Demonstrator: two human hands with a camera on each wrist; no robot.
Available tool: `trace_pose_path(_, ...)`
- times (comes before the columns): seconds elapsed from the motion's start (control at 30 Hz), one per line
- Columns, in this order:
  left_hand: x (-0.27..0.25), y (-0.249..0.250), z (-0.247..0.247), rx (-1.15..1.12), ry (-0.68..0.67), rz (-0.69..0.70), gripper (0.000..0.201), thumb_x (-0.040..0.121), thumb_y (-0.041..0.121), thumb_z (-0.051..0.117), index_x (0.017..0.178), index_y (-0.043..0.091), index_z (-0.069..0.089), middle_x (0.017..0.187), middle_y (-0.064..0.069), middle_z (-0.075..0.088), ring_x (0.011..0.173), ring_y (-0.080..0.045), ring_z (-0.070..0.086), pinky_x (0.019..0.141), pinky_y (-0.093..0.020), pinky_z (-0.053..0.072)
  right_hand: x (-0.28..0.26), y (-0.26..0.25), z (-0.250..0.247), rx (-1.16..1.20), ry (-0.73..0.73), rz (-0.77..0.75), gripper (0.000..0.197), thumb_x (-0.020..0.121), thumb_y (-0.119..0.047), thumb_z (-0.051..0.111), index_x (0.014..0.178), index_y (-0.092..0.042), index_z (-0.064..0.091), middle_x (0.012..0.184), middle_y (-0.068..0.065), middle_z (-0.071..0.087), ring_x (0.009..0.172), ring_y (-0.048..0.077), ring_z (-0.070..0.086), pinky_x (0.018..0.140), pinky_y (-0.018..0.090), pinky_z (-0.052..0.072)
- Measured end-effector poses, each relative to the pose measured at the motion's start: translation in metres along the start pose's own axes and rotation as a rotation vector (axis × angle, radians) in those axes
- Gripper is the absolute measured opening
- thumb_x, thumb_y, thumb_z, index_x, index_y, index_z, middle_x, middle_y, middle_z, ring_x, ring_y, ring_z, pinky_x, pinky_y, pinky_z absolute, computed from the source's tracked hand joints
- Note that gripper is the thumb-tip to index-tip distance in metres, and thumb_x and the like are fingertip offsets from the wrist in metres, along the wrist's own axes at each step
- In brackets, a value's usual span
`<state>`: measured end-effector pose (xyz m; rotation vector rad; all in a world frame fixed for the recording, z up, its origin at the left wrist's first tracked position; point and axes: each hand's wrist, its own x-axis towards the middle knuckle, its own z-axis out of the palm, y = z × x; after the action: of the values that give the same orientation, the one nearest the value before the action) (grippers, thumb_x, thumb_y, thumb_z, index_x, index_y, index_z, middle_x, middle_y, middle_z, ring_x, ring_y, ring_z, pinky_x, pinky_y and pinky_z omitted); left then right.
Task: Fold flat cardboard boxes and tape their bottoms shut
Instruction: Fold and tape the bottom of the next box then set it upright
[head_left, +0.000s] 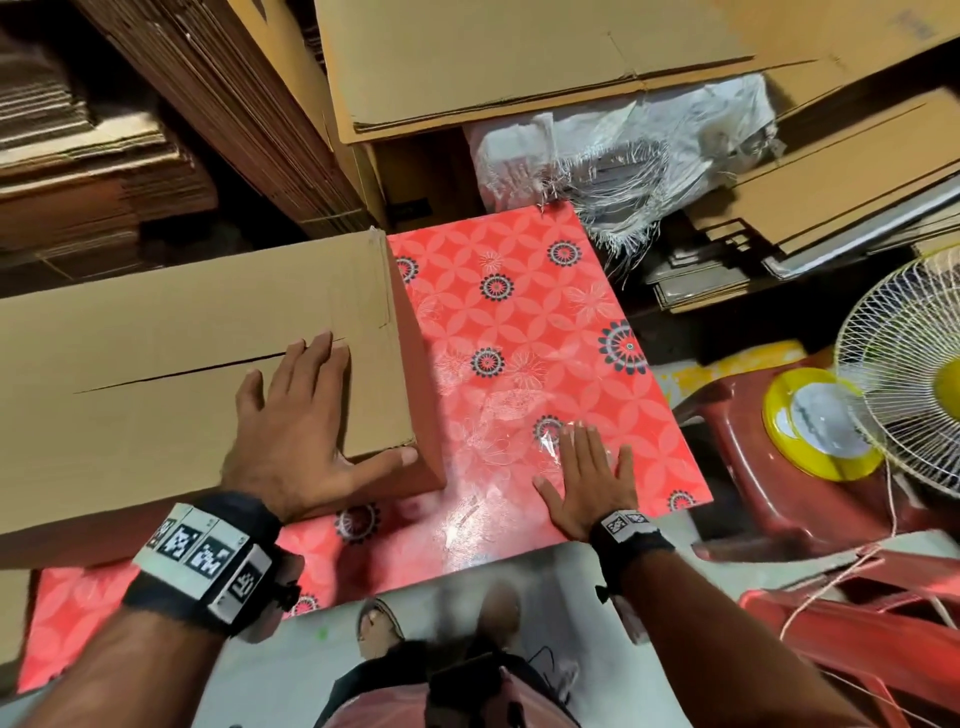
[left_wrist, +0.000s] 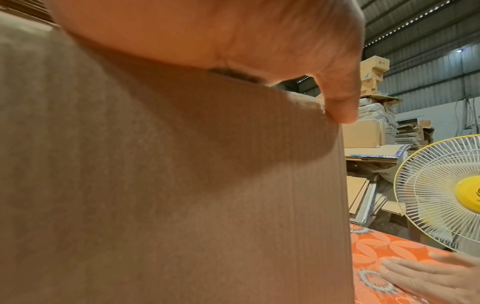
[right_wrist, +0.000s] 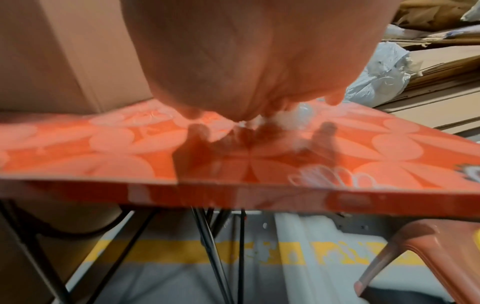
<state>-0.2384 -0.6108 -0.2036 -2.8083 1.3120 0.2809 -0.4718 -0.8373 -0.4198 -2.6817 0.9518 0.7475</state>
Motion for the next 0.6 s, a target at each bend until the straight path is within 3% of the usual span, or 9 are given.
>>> trace_pose_path(0.17,-0.001,-0.002,0.002,-0.005,0.013,0.000,0.140,0.057,0.109,0.017,0.160,0.014,0.016,0.170,-0.003,0.008,0.156,-0.025,0.007,0.119,-0.061,0.015,-0.005,-0.013,-0.017,-0.054,0.023,0.054,0.088,0.095,-0.072,0.000,0.163,-0.017,-0.006,0.170,0.006,-0.016,0.156,0.024,-0.020,0.110,0.069,-0.023)
trace_pose_path(0.27,0.000,-0.003,0.003,-0.005,0.011,-0.008,0.141,0.055,0.109,0.016,0.160,0.016,0.014,0.170,-0.002,0.006,0.156,-0.025,0.006,0.120,-0.060,0.014,-0.004,-0.020,-0.032,0.028,0.093,0.065,0.081,0.099,-0.068,0.011,0.161,-0.017,0.020,0.172,0.003,-0.006,0.157,0.025,-0.013,0.107,0.065,-0.027)
trace_pose_path(0.33,0.001,-0.003,0.004,0.003,0.010,-0.009,0.142,0.054,0.109,0.014,0.160,0.016,0.013,0.170,-0.002,0.004,0.156,-0.025,0.006,0.120,-0.060,0.014,-0.001,-0.019,-0.042,0.133,0.122,0.059,0.064,0.101,-0.057,0.020,0.143,-0.021,0.052,0.164,0.004,0.028,0.155,0.024,0.014,0.118,0.068,-0.005)
trace_pose_path(0.37,0.001,-0.003,0.004,0.002,0.010,-0.009,0.142,0.054,0.110,0.014,0.161,0.016,0.012,0.170,-0.002,0.004,0.156,-0.025,0.006,0.120,-0.060,0.014,0.000,-0.016,-0.047,0.166,0.132,0.051,0.051,0.102,-0.049,0.026,0.128,-0.023,0.062,0.148,0.002,0.046,0.146,0.022,0.032,0.118,0.066,0.010)
trace_pose_path(0.4,0.001,-0.003,0.004,-0.003,0.013,-0.011,0.141,0.054,0.110,0.015,0.161,0.016,0.012,0.170,-0.002,0.003,0.156,-0.025,0.005,0.120,-0.060,0.013,0.000,-0.012,-0.051,0.183,0.142,0.044,0.036,0.102,-0.038,0.033,0.113,-0.025,0.065,0.130,-0.001,0.057,0.133,0.020,0.045,0.113,0.061,0.022)
trace_pose_path(0.47,0.000,-0.003,0.005,-0.014,0.021,-0.014,0.141,0.054,0.110,0.018,0.161,0.017,0.012,0.171,-0.002,0.003,0.157,-0.024,0.005,0.120,-0.060,0.012,-0.001,-0.007,-0.062,0.196,0.159,0.047,0.023,0.095,-0.017,0.043,0.099,-0.028,0.063,0.105,-0.005,0.065,0.112,0.021,0.059,0.103,0.052,0.030)
trace_pose_path(0.53,0.001,-0.003,0.006,-0.020,0.027,-0.011,0.141,0.054,0.109,0.019,0.161,0.017,0.014,0.171,-0.002,0.004,0.157,-0.025,0.006,0.120,-0.061,0.012,-0.004,-0.007,-0.069,0.221,0.206,0.068,0.036,0.086,-0.005,0.048,0.107,-0.034,0.054,0.087,-0.007,0.067,0.093,0.024,0.064,0.093,0.046,0.033)
trace_pose_path(0.6,0.001,-0.004,0.007,-0.021,0.028,-0.012,0.140,0.056,0.108,0.021,0.161,0.016,0.012,0.171,-0.002,0.003,0.157,-0.025,0.004,0.120,-0.061,0.011,-0.006,-0.013,-0.079,0.273,0.277,0.077,0.056,0.080,0.001,0.052,0.118,-0.037,0.038,0.074,-0.008,0.060,0.078,0.026,0.059,0.084,0.043,0.031)
